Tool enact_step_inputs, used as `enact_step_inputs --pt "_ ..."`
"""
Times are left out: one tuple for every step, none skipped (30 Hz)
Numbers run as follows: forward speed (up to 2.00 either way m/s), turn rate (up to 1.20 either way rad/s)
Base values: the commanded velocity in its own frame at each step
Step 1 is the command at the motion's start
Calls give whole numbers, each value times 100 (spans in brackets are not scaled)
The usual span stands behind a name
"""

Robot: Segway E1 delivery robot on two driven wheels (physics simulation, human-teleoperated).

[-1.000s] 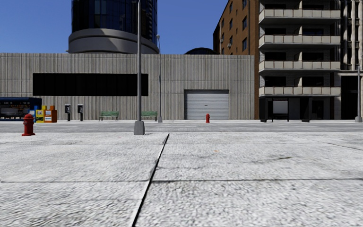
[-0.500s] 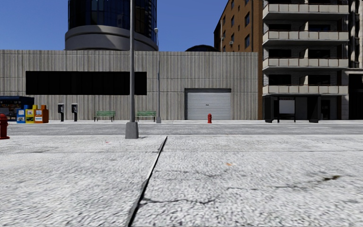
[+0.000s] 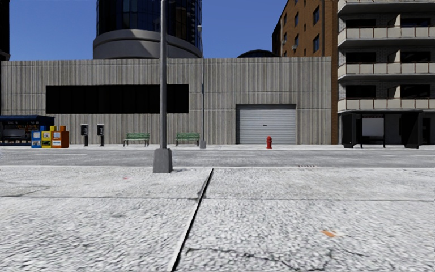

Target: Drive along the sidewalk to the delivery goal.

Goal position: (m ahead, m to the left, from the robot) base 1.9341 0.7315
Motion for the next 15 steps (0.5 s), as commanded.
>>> enact_step_inputs --pt "200 4" --pt "200 49" --pt "200 98" --pt "200 120" --pt "200 120" --pt "200 114" --pt "200 72" --pt "200 65" --pt "200 50" --pt "200 27" --pt "194 13" --pt "184 3" --pt "170 0" --pt "170 0" --pt "152 0"
